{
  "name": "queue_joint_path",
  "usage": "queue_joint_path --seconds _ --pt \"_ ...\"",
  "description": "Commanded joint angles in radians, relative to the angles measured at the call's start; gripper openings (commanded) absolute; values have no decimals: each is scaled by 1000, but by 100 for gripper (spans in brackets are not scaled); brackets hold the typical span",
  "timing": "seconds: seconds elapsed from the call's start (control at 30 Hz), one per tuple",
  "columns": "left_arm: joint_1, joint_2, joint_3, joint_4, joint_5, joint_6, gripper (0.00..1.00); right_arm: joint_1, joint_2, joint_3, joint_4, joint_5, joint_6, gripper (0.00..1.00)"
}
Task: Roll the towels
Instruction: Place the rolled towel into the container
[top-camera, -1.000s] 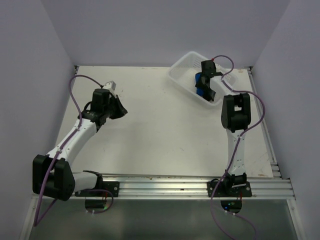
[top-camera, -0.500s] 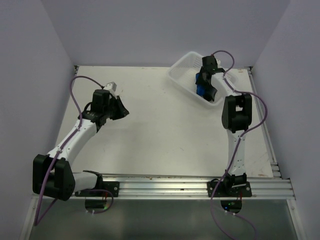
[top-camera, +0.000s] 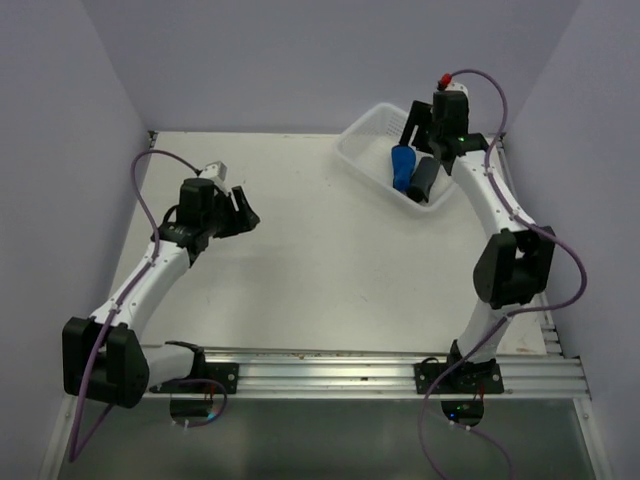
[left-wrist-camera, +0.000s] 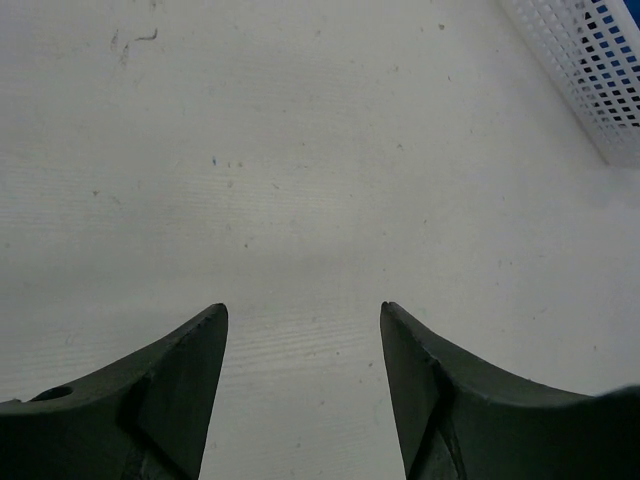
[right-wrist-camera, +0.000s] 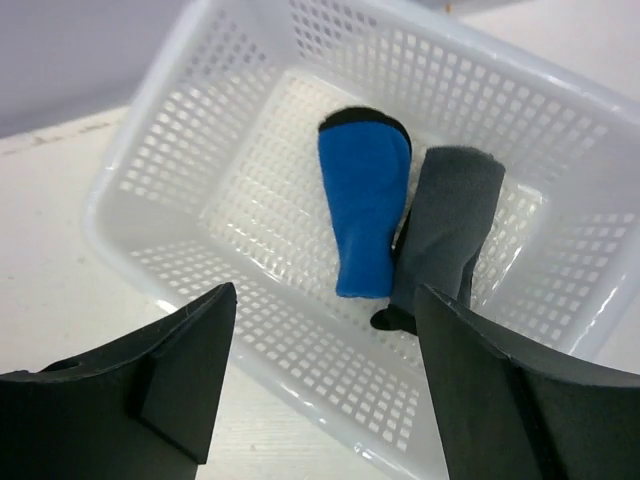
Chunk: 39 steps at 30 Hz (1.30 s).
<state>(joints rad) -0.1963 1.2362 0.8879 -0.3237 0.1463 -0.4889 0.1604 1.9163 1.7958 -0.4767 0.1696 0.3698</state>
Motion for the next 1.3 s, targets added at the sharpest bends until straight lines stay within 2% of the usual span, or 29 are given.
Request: queue_joint_path --seconds 0.0,0.1,0.13,0.2,0.37,0.5,0.6,0.73,1.27 --pt "14 -59 16 12 -54 29 67 31 -187 -122 124 -79 -65 77" --pt "18 -99 14 11 -91 39 71 71 -363 -307 176 -136 -97 78" --pt "18 -110 14 12 -115 44 71 83 -413 -363 193 -149 -103 93" --pt "17 -129 13 12 -135 49 72 126 -575 -513 210 -133 -114 99" --pt "18 -145 9 21 -143 58 74 143 -835 -761 113 -93 -65 99" --pt "18 -168 13 20 -171 65 79 143 -1000 -863 32 -45 -57 99" --pt "20 -210 -3 38 -189 70 86 145 -1030 -883 -3 -15 -26 99" --pt "20 -261 -35 66 -278 70 100 145 -1004 -852 -60 70 -3 99" --pt "20 -244 -40 83 -241 88 99 145 -990 -885 -45 114 34 99"
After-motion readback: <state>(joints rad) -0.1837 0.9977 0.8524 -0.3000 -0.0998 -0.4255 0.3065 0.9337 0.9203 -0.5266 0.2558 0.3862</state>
